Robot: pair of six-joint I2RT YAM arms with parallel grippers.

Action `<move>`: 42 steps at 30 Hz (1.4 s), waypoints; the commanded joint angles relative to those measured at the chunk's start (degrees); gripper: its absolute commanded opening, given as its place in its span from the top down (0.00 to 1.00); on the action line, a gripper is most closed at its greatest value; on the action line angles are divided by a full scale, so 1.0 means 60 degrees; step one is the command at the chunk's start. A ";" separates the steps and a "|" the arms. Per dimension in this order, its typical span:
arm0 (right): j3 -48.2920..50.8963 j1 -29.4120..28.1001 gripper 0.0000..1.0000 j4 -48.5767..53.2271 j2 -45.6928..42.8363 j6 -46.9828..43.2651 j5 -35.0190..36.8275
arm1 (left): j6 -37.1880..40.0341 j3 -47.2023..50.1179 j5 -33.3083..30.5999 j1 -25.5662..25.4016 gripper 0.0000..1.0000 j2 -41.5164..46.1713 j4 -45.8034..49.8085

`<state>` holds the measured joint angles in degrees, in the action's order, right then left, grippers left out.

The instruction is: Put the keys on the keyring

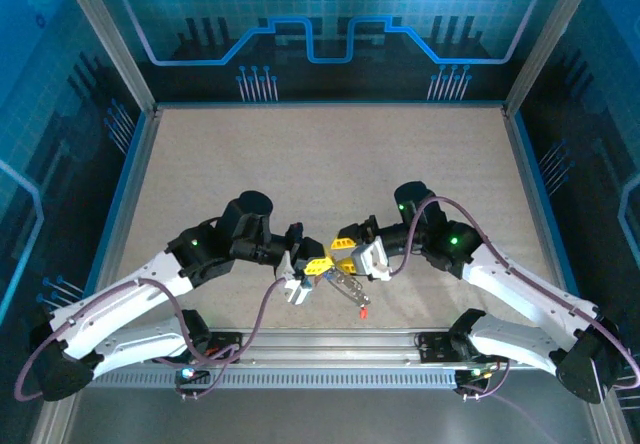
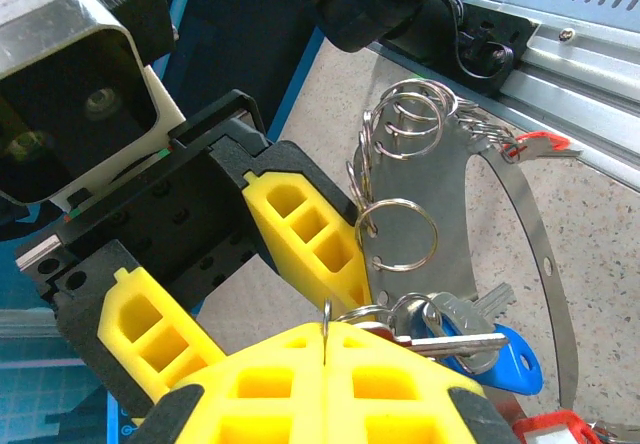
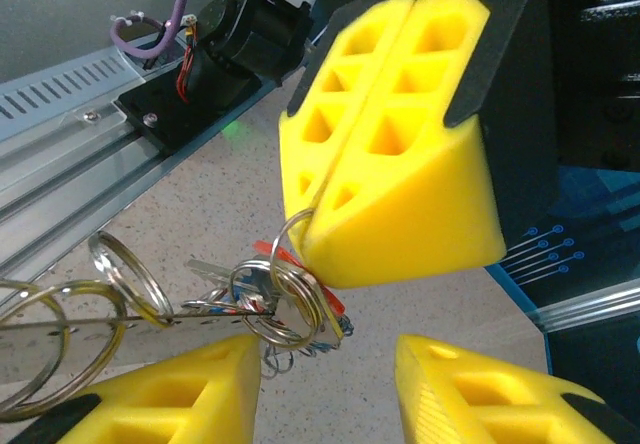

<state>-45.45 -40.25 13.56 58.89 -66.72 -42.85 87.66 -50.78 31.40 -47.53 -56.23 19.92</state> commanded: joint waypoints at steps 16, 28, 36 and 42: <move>-0.0584 -0.0599 0.61 0.1101 -0.0001 -0.0266 -0.0049 | 0.0562 -0.0635 0.0486 -0.0251 1.00 0.0007 0.0518; -0.0722 -0.0620 0.62 0.1630 -0.0149 -0.0321 0.0186 | 0.0756 -0.0892 0.0655 -0.0381 1.00 0.0069 0.1130; -0.1052 -0.0638 0.72 0.1789 0.0039 -0.0377 -0.0064 | 0.0826 -0.0940 0.0670 -0.0408 1.00 0.0038 0.1232; -0.1067 -0.0657 0.79 0.1797 0.0114 -0.0409 -0.0047 | 0.0826 -0.0949 0.0670 -0.0399 1.00 0.0026 0.1225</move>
<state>-50.37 -43.24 23.14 59.07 -68.93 -42.09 90.91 -54.28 31.44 -49.58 -56.42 27.20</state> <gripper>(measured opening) 0.218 0.052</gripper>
